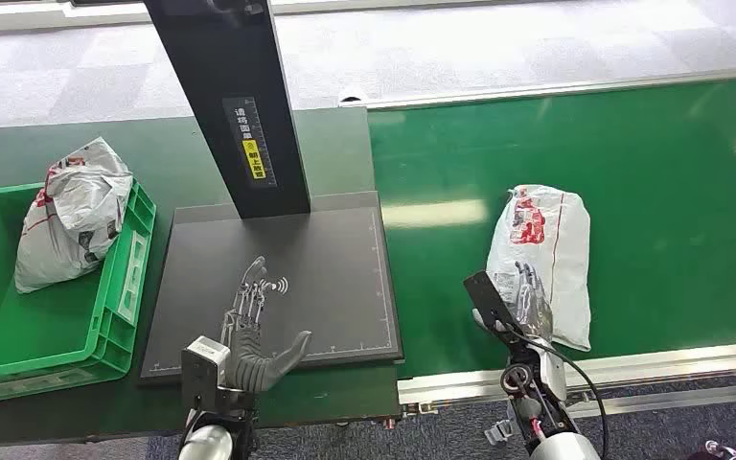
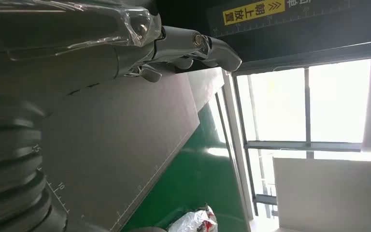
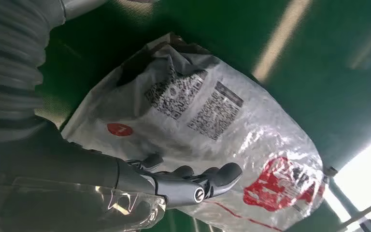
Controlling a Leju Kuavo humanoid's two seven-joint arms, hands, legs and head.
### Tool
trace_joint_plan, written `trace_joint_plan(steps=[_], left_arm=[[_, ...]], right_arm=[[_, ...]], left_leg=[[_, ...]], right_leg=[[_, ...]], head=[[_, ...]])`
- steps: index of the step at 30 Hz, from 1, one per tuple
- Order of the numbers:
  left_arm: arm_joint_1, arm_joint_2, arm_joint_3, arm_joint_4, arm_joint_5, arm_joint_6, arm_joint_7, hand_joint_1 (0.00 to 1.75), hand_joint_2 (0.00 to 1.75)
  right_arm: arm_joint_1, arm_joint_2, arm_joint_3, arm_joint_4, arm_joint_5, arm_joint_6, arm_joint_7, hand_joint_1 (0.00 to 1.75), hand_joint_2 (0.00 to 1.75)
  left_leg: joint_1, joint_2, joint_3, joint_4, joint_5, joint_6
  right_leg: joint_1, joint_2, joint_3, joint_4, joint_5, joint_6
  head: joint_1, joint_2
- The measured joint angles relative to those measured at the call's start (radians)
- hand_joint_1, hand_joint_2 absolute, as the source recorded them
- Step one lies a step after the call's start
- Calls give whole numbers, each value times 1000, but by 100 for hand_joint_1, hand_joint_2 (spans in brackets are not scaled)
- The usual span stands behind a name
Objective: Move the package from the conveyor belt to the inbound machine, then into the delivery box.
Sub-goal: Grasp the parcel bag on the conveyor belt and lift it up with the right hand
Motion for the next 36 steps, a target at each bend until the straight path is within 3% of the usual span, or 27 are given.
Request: trace_joint_plan(steps=[10,14,15,34,36], left_arm=[[-24,0,-1,4,3,-1,20,0,175],[-34,0,-1,8,3,-5,23,0,175],[-36,0,-1,10,3,-6,24,0,175],[-59,0,-9,34,3,-22,31,0,175],[-64,0,-10,41,3,-25,31,0,175]], right_arm=[[-1,11,-18,85,-19,-19,67,0,175],[-2,16,-34,108,-42,-3,66,166,175],[-3,18,-38,111,-45,0,63,171,175],[-19,26,-88,121,-97,5,-9,175,175],[-18,30,-99,121,-119,10,-57,175,175]], left_leg=[[0,0,0,0,0,0],[0,0,2,0,0,0],[0,0,2,0,0,0],[0,1,10,0,-1,0],[0,1,10,0,-1,0]], right_leg=[[0,0,0,0,0,0],[0,0,2,0,0,0],[0,0,2,0,0,0],[0,0,9,-1,-1,1],[0,1,9,-1,-1,1]], head=[[0,0],[0,0],[0,0],[0,0],[0,0]])
